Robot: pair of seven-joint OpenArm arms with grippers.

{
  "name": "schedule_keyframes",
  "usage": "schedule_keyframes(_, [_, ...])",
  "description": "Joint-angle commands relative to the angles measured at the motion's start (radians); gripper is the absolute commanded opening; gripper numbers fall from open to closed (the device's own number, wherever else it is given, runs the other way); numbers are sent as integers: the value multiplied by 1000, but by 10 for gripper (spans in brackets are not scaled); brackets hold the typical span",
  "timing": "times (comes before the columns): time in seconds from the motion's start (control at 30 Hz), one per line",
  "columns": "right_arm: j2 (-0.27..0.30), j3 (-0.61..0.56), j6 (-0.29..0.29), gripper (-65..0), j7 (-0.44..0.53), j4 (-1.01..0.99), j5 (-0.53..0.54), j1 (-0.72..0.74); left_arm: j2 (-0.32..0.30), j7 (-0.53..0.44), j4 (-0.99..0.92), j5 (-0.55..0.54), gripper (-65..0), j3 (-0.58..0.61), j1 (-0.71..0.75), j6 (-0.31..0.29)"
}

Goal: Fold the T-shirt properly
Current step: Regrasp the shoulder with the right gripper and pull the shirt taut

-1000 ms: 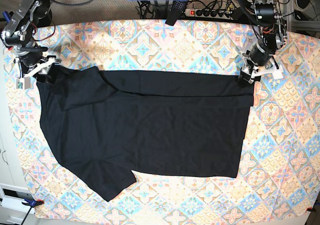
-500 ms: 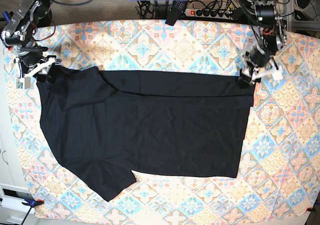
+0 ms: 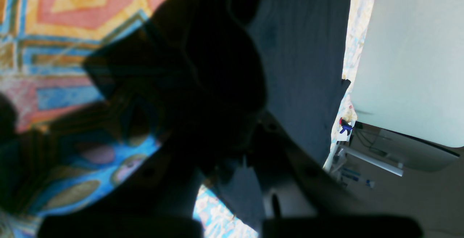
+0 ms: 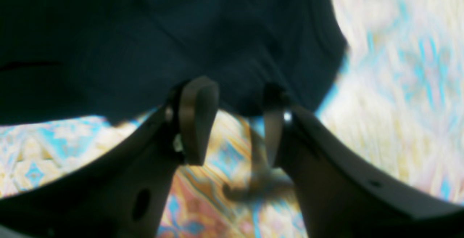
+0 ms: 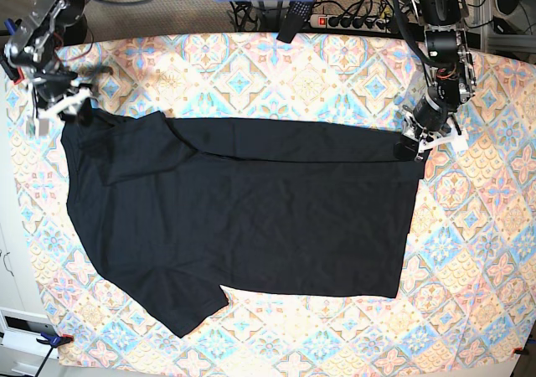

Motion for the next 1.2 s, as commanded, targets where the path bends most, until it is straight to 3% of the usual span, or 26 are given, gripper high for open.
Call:
schedule_keyframes(0.0, [13, 19, 3, -405, 15, -3, 14, 1, -6, 10, 8, -13, -650, 1, -1, -3])
schedule_keyframes(0.3, [21, 30, 3, -404, -31, -167, 124, 37, -9, 10, 8, -14, -650, 0, 13, -3])
schedule_keyframes(0.47, [21, 39, 2, -333, -30, -282, 127, 118, -10, 10, 8, -14, -650, -3, 16, -3])
schedule_keyframes(1.17, [21, 70, 2, -332, -22, -467, 124, 265, -10, 10, 8, -16, -650, -2, 33, -3])
